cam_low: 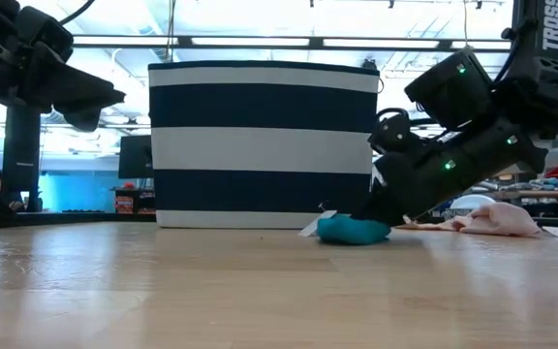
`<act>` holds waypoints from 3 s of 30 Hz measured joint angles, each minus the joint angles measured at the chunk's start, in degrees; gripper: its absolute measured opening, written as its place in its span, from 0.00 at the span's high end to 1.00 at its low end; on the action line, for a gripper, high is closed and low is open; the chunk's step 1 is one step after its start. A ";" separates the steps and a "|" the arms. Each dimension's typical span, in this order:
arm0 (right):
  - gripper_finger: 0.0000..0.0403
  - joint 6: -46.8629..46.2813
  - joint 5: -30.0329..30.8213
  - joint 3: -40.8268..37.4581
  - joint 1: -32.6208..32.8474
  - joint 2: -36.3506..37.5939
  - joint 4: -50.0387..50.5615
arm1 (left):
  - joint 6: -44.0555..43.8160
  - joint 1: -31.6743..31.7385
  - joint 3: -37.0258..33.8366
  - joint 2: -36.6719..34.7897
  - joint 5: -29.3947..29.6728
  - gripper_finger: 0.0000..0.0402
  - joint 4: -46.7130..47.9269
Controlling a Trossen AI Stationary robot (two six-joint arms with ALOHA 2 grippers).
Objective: Sort clothes
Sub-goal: Put the left blue sock into the blue bin
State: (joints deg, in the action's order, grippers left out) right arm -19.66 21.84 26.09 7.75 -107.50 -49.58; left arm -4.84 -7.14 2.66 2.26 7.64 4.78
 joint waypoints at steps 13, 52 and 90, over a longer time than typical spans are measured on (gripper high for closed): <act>0.99 0.54 -1.82 -0.07 0.40 5.89 0.43 | -0.15 0.00 0.00 -0.02 2.65 0.71 -0.18; 0.99 26.32 5.59 62.19 -10.05 21.44 57.69 | -0.33 0.00 -0.20 -0.02 2.73 0.71 -4.87; 0.62 13.25 -11.34 58.60 -28.42 7.15 57.22 | -0.35 0.00 -0.11 -0.02 2.82 0.71 -5.35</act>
State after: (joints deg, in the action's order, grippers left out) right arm -6.42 10.50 84.69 -20.67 -100.35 7.63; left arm -5.19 -7.14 2.55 2.24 10.46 -0.58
